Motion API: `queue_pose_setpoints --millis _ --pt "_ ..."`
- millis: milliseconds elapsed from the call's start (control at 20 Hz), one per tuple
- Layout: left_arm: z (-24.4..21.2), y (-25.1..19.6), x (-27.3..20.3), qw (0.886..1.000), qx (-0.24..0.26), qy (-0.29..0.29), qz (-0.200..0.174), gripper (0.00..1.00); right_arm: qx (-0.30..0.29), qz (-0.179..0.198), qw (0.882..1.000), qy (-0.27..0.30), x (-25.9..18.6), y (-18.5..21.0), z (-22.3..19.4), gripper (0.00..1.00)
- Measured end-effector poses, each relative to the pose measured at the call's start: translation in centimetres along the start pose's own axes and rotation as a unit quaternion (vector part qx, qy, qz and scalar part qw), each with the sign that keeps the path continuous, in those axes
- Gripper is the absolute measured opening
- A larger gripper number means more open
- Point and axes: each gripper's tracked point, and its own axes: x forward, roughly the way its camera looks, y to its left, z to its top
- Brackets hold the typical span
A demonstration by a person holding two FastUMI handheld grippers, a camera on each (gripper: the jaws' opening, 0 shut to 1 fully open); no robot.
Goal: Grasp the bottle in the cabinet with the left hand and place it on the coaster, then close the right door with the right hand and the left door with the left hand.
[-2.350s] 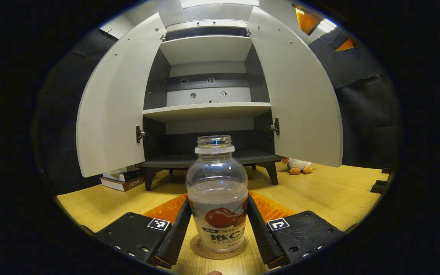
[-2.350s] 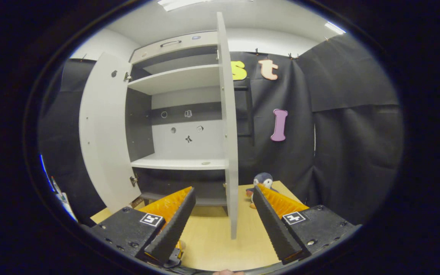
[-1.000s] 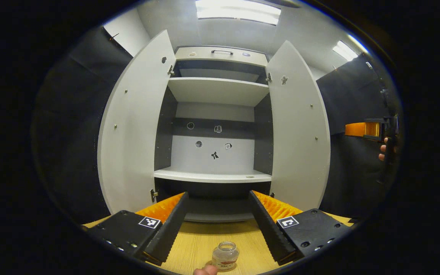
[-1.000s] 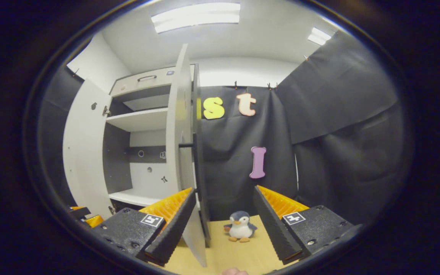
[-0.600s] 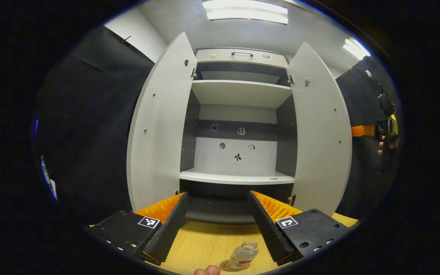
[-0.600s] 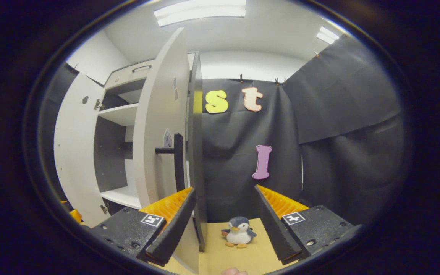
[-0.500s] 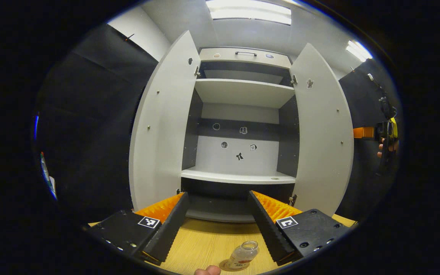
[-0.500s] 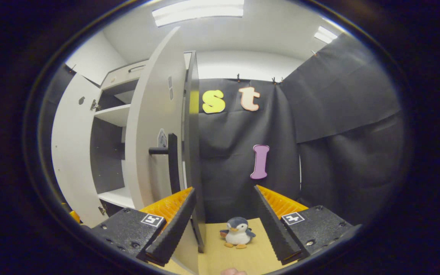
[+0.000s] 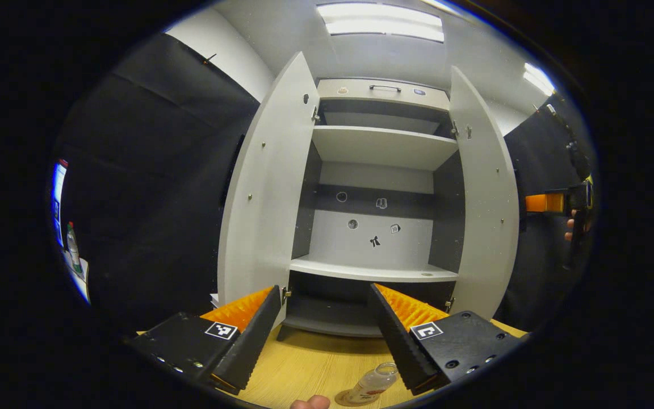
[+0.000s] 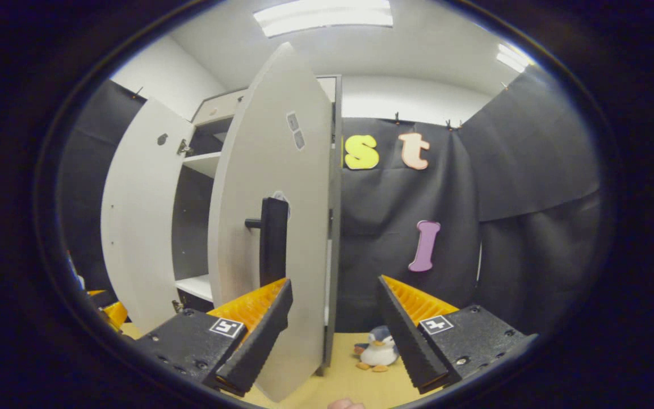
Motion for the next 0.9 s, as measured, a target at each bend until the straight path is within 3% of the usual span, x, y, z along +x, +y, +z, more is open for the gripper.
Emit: queue_pose_setpoints --millis 50,300,350,400,450,550,600,900 --pt "0.3 0.3 -0.3 1.0 -0.001 -0.003 0.004 0.95 0.002 0.007 1.0 -0.002 0.6 1.3 -0.2 0.98" --pt "0.4 2.7 -1.2 1.0 0.002 -0.002 0.031 0.95 0.027 0.032 0.999 -0.003 4.2 6.2 -1.2 0.98" --pt "0.4 3.3 -1.1 0.999 0.0 -0.002 0.037 0.99 0.03 0.037 0.999 -0.002 4.5 6.8 -1.2 0.98" --pt "0.5 3.8 -1.1 0.999 -0.002 -0.002 0.042 0.95 0.033 0.04 0.999 -0.006 4.6 7.0 -1.0 0.98" --pt "0.6 4.2 -1.0 0.999 -0.002 -0.001 0.048 0.99 0.031 0.038 0.999 -0.011 4.6 6.9 -0.7 0.98" --pt "0.9 4.7 -0.8 0.999 0.006 0.0 0.053 0.95 0.025 0.037 0.999 -0.016 3.8 6.7 -0.3 0.94" --pt "1.0 4.8 -0.7 0.999 0.008 0.001 0.051 0.95 0.018 0.035 0.999 -0.016 3.3 6.6 -0.4 0.98" --pt "0.7 2.9 0.2 1.0 -0.009 0.019 0.017 0.95 -0.006 0.007 1.0 -0.01 -2.2 5.7 -2.3 0.98"
